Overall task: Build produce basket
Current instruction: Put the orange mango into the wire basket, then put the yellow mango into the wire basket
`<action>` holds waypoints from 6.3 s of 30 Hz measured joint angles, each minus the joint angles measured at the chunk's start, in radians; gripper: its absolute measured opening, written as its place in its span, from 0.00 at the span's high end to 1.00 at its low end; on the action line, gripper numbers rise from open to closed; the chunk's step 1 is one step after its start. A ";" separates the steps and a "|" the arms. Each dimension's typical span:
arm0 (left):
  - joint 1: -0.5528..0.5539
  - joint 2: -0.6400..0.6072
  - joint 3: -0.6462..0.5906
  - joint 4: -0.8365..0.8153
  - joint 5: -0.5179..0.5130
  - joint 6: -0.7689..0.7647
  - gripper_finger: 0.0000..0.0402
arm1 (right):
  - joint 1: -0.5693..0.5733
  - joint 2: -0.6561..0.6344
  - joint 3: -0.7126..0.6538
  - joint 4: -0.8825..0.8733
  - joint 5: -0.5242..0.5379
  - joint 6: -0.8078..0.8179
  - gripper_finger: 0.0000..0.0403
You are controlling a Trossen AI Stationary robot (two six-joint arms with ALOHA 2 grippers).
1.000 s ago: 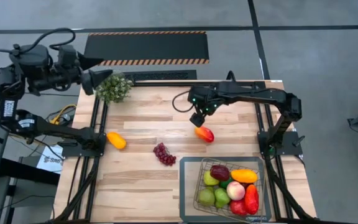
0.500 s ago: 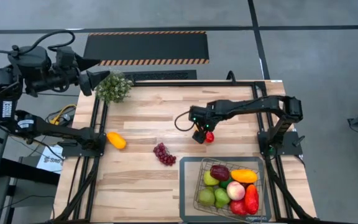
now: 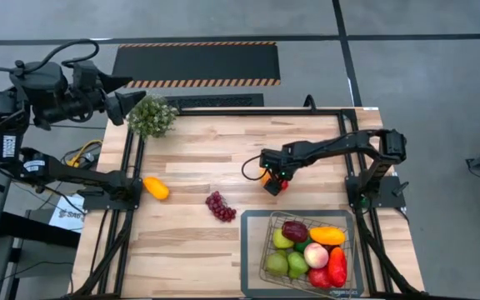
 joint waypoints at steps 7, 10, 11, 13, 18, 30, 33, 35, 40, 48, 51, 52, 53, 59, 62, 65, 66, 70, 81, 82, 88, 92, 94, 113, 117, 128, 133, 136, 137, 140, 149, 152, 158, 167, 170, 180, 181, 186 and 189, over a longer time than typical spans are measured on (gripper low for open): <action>0.000 0.000 0.000 -0.013 0.000 -0.001 0.11 | 0.009 -0.004 -0.042 0.037 0.006 0.033 0.19; 0.000 0.000 0.000 -0.017 -0.001 -0.001 0.11 | 0.015 -0.005 -0.043 0.035 0.007 0.035 0.25; 0.000 0.000 0.000 -0.018 -0.001 -0.002 0.11 | 0.016 -0.005 -0.043 0.037 0.008 0.039 0.27; 0.000 0.000 0.000 -0.017 -0.002 -0.002 0.11 | 0.018 -0.004 -0.041 0.036 0.007 0.057 0.30; 0.000 0.000 0.000 -0.018 -0.002 -0.012 0.11 | 0.020 0.002 -0.015 0.014 -0.003 0.064 0.31; 0.000 0.000 0.000 -0.022 -0.002 -0.014 0.11 | 0.005 0.003 0.146 -0.014 -0.100 0.051 0.31; 0.000 0.000 0.000 -0.022 -0.002 -0.014 0.11 | 0.007 0.003 0.227 -0.059 -0.164 0.033 0.31; 0.000 0.000 0.000 -0.022 -0.002 -0.013 0.11 | 0.011 0.002 0.287 -0.098 -0.218 0.024 0.31; 0.000 0.000 0.000 -0.042 -0.002 0.000 0.11 | 0.051 0.002 0.455 -0.207 -0.319 0.015 0.31; 0.000 0.000 0.000 -0.088 0.004 0.007 0.11 | 0.216 0.000 0.693 -0.422 -0.346 0.103 0.31; 0.000 0.000 0.000 -0.089 0.004 0.018 0.11 | 0.320 0.000 0.719 -0.474 -0.292 0.205 0.31; 0.000 0.000 0.000 -0.089 0.003 0.024 0.11 | 0.355 0.000 0.719 -0.489 -0.270 0.243 0.31; 0.000 0.000 0.000 -0.089 0.000 0.028 0.11 | 0.390 0.000 0.719 -0.507 -0.248 0.285 0.31; 0.000 0.014 0.000 -0.083 -0.002 0.047 0.11 | 0.582 0.002 0.672 -0.529 -0.077 0.613 0.31; 0.000 0.029 0.000 -0.082 -0.002 0.078 0.11 | 0.639 0.000 0.673 -0.541 -0.003 0.704 0.31; 0.000 0.050 0.000 -0.076 -0.002 0.113 0.11 | 0.660 0.000 0.674 -0.549 0.031 0.715 0.31; 0.000 0.059 0.000 -0.069 -0.002 0.123 0.11 | 0.665 0.000 0.674 -0.560 0.031 0.696 0.31; 0.000 0.084 0.000 -0.055 -0.002 0.147 0.11 | 0.675 0.000 0.674 -0.589 0.030 0.618 0.31; 0.000 0.100 0.000 0.010 0.000 0.175 0.11 | 0.631 0.000 0.674 -0.685 0.031 0.461 0.30; 0.000 0.097 0.000 0.014 0.000 0.170 0.11 | 0.631 0.000 0.674 -0.685 0.030 0.452 0.30; 0.000 0.094 0.000 0.014 0.000 0.141 0.11 | 0.644 0.000 0.674 -0.688 0.030 0.364 0.30; 0.000 0.094 0.000 0.015 0.001 0.122 0.11 | 0.664 -0.015 0.616 -0.662 0.023 0.366 0.30; 0.000 0.094 0.000 0.015 0.000 0.111 0.11 | 0.681 -0.033 0.565 -0.604 -0.018 0.397 0.30; 0.000 0.098 0.000 0.008 -0.005 0.052 0.11 | 0.754 -0.033 0.378 -0.364 -0.038 0.629 0.30; 0.000 0.098 0.000 0.006 -0.007 0.049 0.11 | 0.753 -0.034 0.376 -0.354 -0.018 0.637 0.30; 0.000 0.098 0.000 0.006 -0.007 0.049 0.11 | 0.745 -0.035 0.385 -0.256 -0.022 0.574 0.30; 0.000 0.098 0.000 0.006 -0.006 0.049 0.11 | 0.744 -0.035 0.385 -0.258 -0.027 0.564 0.30; 0.000 0.098 0.000 0.006 -0.006 0.054 0.11 | 0.744 -0.035 0.385 -0.259 -0.041 0.644 0.30; 0.000 0.098 0.000 0.006 -0.006 0.057 0.11 | 0.744 -0.035 0.382 -0.257 -0.054 0.657 0.30; 0.000 0.098 0.000 0.007 -0.006 0.058 0.11 | 0.744 -0.035 0.380 -0.271 -0.084 0.668 0.29; 0.000 0.098 0.000 0.006 -0.007 0.058 0.11 | 0.731 -0.035 0.380 -0.300 -0.077 0.665 0.08; 0.000 0.098 0.000 0.005 -0.006 0.065 0.11 | 0.720 -0.035 0.380 -0.315 -0.075 0.662 0.05; 0.000 0.098 0.000 -0.104 0.027 0.071 0.11 | 0.691 -0.036 0.386 -0.324 -0.103 0.662 0.05; -0.006 0.128 -0.003 -0.349 0.225 0.050 0.11 | 0.593 -0.047 0.542 -0.512 -0.106 0.468 0.06; -0.037 0.117 -0.076 -0.322 0.270 -0.005 0.11 | 0.545 -0.047 0.579 -0.577 -0.074 0.411 0.06; -0.116 0.018 -0.516 -0.290 0.120 -0.321 0.11 | 0.401 -0.046 0.619 -0.637 0.009 0.151 0.06; -0.126 0.008 -0.569 -0.282 0.107 -0.375 0.11 | 0.389 -0.046 0.619 -0.637 0.010 0.126 0.06; -0.169 -0.015 -0.831 -0.266 0.003 -0.702 0.11 | 0.343 -0.046 0.619 -0.637 0.013 0.036 0.06; -0.200 -0.013 -0.979 -0.230 -0.014 -0.837 0.11 | 0.329 -0.046 0.619 -0.655 0.043 0.001 0.06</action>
